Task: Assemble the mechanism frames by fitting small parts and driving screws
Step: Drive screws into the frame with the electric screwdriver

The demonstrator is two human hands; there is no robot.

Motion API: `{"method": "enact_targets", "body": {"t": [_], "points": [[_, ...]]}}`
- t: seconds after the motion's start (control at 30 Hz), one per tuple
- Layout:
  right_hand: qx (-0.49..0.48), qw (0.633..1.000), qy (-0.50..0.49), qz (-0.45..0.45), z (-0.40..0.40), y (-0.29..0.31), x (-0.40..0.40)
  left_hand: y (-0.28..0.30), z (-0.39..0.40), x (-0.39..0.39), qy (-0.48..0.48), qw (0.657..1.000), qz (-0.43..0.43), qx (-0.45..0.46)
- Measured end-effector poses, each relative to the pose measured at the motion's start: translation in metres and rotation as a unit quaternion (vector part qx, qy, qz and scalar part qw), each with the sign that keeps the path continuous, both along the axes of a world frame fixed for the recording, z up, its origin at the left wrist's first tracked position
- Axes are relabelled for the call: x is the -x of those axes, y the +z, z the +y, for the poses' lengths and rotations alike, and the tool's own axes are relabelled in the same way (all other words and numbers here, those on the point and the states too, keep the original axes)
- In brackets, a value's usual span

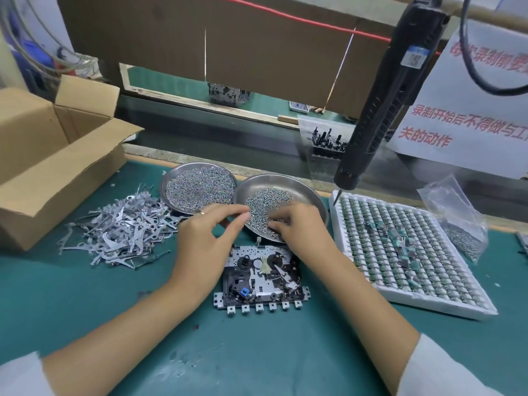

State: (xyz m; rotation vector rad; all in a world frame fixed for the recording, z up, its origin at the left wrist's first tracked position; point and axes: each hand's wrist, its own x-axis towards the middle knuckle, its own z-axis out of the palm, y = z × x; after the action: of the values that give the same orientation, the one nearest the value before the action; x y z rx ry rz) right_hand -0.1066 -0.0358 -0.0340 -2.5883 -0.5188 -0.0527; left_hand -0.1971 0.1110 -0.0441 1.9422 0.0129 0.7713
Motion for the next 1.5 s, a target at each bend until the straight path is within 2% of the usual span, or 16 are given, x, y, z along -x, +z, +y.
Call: {"method": "enact_targets", "body": {"t": [0.23,0.37,0.43,0.5,0.6,0.67,0.77,0.93,1.3,1.4,1.5], "points": [[-0.082,0.995,-0.018,-0.045,-0.004,0.002,0.006,0.000,-0.006,0.001,-0.019,1.000,-0.002,0.001],[-0.191,0.980,-0.028,-0.048,-0.006,0.009,0.012,0.001,-0.006,0.001,-0.018,1.000,-0.014,0.008],[-0.250,0.968,-0.023,-0.016,-0.009,0.012,0.018,0.001,-0.006,0.001,-0.020,0.999,-0.025,0.006],[-0.328,0.944,-0.016,0.038,-0.012,0.015,0.027,0.000,-0.008,0.002,-0.020,0.999,-0.041,-0.005],[-0.452,0.882,-0.012,0.132,-0.016,0.017,0.041,-0.001,-0.012,0.004,-0.027,0.998,-0.063,-0.014],[-0.498,0.844,-0.002,0.198,-0.016,0.018,0.048,-0.001,-0.013,0.005,-0.034,0.997,-0.072,-0.016],[-0.521,0.807,0.029,0.276,-0.014,0.018,0.054,0.000,-0.013,0.005,-0.031,0.996,-0.085,-0.018],[-0.554,0.772,0.043,0.309,-0.011,0.016,0.057,0.001,-0.012,0.005,-0.025,0.996,-0.086,-0.004],[-0.567,0.772,0.047,0.283,-0.009,0.014,0.060,0.003,-0.013,0.006,-0.034,0.995,-0.091,0.001],[-0.573,0.763,0.051,0.296,-0.010,0.016,0.059,0.002,-0.012,0.006,-0.032,0.995,-0.094,-0.002],[-0.566,0.772,0.049,0.283,-0.011,0.016,0.058,0.002,-0.011,0.006,-0.031,0.996,-0.089,0.004]]}}
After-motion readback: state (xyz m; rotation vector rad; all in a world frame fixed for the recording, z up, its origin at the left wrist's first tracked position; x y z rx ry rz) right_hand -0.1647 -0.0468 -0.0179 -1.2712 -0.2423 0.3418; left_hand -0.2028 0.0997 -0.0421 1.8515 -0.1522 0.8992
